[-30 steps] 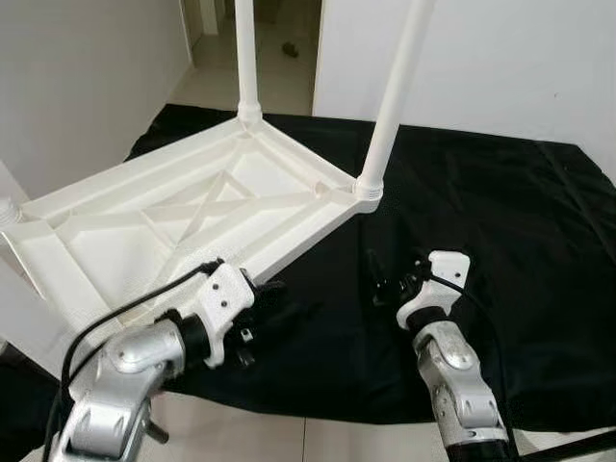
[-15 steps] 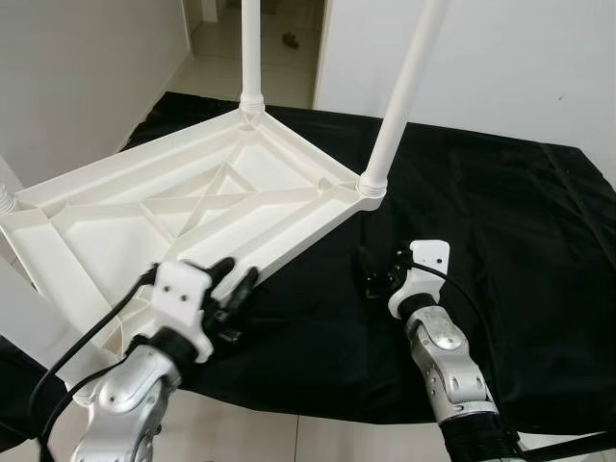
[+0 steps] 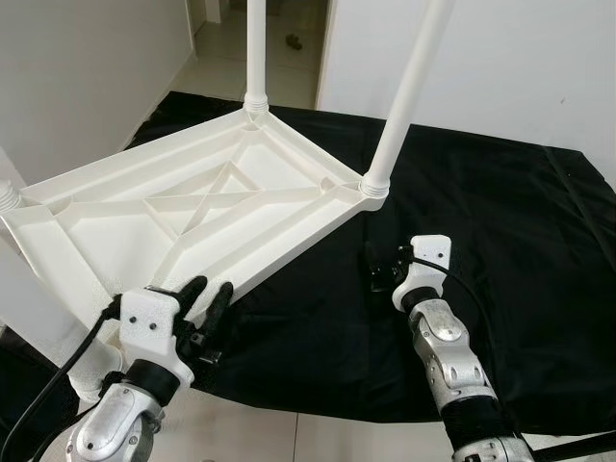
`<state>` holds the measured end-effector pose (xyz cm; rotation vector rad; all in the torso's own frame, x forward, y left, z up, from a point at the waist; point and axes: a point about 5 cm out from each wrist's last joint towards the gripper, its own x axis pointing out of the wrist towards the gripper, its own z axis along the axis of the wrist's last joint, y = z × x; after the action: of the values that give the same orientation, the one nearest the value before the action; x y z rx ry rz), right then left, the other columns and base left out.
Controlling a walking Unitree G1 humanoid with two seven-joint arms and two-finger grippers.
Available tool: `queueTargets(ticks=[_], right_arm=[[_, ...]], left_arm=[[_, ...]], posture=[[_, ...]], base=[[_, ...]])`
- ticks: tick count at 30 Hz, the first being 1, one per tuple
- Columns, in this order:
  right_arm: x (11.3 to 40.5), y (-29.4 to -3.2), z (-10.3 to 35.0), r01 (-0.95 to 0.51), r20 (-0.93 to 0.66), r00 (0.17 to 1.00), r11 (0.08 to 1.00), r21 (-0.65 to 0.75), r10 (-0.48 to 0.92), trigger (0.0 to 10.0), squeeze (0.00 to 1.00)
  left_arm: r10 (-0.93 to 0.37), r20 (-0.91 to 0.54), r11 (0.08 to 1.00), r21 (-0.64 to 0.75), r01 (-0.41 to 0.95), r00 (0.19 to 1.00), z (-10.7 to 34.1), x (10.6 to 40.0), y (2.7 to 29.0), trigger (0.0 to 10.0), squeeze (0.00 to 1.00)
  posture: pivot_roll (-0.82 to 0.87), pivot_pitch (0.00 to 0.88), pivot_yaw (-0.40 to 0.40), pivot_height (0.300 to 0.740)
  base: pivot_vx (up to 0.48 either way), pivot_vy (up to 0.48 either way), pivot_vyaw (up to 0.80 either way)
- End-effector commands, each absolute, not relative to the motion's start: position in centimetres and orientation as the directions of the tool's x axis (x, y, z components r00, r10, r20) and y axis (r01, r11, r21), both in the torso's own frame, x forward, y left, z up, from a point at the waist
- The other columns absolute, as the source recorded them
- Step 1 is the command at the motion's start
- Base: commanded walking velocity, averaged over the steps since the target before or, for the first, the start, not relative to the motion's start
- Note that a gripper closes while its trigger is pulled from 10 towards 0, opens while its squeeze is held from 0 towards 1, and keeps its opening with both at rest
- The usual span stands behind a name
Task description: Building children table
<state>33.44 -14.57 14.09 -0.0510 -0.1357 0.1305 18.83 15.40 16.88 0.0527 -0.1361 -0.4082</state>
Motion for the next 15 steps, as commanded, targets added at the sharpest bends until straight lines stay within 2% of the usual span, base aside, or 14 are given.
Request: queueTargets(ticks=[1, 5, 15], right_arm=[[33.9, -14.2, 13.8, -0.150, 0.122, 0.980, 0.986, -0.070, 0.158, 10.0, 0.00], [34.7, -13.7, 13.9, -0.172, 0.126, 0.975, 0.982, -0.078, 0.181, 10.0, 0.00], [35.7, -12.0, 14.3, -0.220, 0.136, 0.964, 0.973, -0.075, 0.229, 10.0, 0.00]], left_arm=[[-0.377, 0.128, 0.926, 0.076, 0.370, 0.917, 17.0, 17.9, 15.5, 10.0, 0.00], [-0.426, 0.078, 0.903, 0.105, 0.417, 0.901, 16.4, 16.1, 16.1, 10.0, 0.00], [-0.490, -0.016, 0.865, 0.110, 0.489, 0.871, 16.5, 13.8, 17.5, 10.0, 0.00]], posture=[[0.24, 0.128, -0.081, 0.740], [0.29, 0.131, -0.094, 0.740], [0.34, 0.134, -0.090, 0.740]], base=[[0.000, 0.000, 0.00], [0.000, 0.000, 0.00], [0.000, 0.000, 0.00]])
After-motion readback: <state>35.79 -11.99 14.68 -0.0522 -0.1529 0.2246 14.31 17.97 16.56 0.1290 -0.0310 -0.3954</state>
